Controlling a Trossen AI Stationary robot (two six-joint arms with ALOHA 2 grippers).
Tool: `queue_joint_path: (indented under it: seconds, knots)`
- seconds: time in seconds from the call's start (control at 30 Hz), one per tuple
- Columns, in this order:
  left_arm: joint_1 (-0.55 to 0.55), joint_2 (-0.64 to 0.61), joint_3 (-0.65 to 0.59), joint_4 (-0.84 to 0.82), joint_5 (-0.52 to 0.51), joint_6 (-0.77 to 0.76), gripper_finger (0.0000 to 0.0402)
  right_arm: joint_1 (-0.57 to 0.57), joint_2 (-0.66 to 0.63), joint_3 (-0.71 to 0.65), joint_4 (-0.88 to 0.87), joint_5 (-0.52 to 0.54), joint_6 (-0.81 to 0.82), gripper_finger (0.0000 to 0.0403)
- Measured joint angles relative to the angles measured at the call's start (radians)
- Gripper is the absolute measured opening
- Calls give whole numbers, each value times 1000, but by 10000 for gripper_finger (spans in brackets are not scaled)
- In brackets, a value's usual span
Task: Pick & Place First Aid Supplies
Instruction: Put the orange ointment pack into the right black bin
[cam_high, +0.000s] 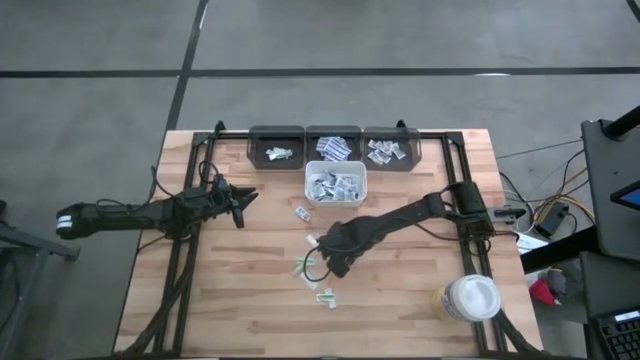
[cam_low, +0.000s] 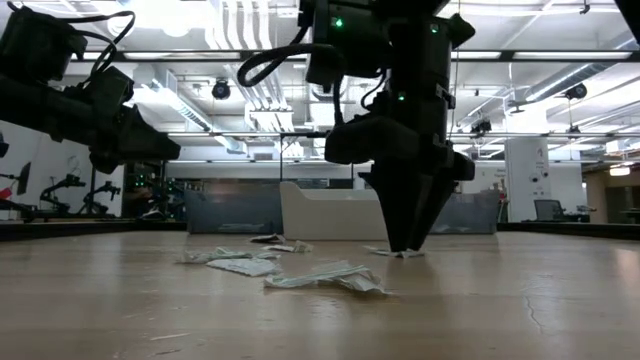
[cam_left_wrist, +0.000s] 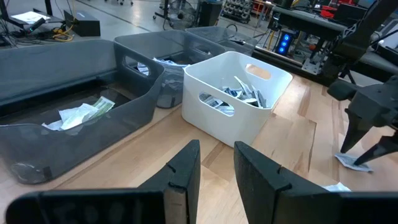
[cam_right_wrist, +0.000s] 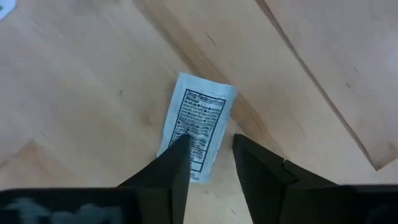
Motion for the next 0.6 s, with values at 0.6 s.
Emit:
queue_joint_path:
  seconds: [0.6]
  knots:
    - [0,0,0,0,0,0,94,1,-85,-14,-171,-39,-30,8]
